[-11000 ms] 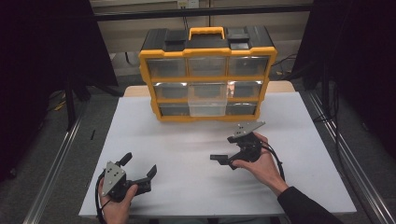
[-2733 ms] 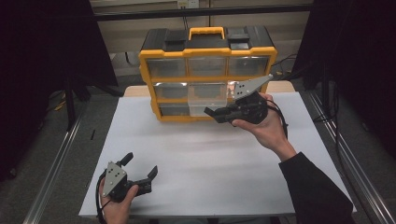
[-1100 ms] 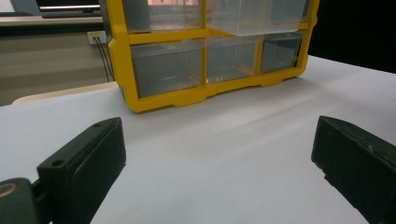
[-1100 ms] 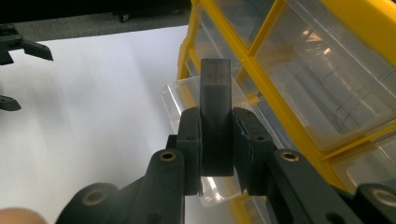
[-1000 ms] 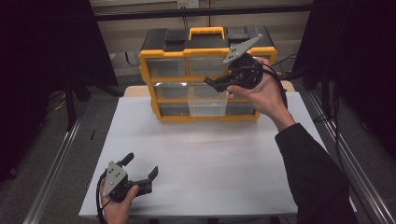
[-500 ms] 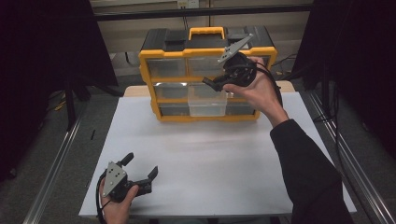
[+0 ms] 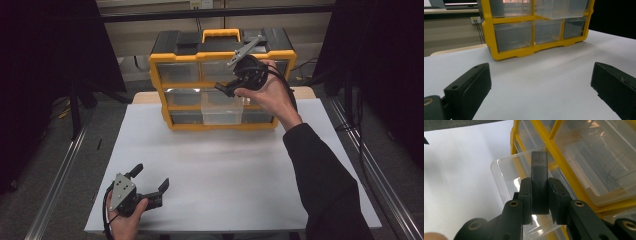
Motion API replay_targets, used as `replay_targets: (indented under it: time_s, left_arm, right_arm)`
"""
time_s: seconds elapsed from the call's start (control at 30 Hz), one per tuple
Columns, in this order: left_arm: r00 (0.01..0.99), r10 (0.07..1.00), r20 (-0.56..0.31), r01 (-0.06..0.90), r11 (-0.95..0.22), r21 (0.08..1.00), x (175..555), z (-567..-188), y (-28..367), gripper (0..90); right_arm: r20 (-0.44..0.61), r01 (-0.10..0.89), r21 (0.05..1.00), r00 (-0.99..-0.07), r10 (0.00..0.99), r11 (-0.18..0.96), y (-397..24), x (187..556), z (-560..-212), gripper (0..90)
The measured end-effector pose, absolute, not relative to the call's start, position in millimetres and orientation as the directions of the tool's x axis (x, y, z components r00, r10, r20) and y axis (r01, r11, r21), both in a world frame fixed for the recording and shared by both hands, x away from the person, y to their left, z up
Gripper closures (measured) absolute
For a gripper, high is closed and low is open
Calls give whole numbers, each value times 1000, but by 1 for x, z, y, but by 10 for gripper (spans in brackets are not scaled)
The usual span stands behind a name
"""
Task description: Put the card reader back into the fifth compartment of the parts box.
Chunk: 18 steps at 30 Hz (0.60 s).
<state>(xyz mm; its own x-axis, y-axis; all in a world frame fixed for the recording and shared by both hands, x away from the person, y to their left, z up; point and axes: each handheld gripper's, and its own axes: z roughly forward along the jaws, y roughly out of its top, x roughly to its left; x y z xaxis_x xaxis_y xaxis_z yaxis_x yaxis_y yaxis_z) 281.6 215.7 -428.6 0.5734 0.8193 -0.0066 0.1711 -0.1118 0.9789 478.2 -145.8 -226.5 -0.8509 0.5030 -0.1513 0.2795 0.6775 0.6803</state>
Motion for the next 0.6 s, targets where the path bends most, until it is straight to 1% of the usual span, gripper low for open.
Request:
replay_targets:
  time_s: [0.6]
  left_arm:
    - [578, 816, -9, 177, -115, 977, 282, -429, 216, 30]
  right_arm:
    - [-116, 319, 624, -865, 488, 713, -140, 495, -236, 737]
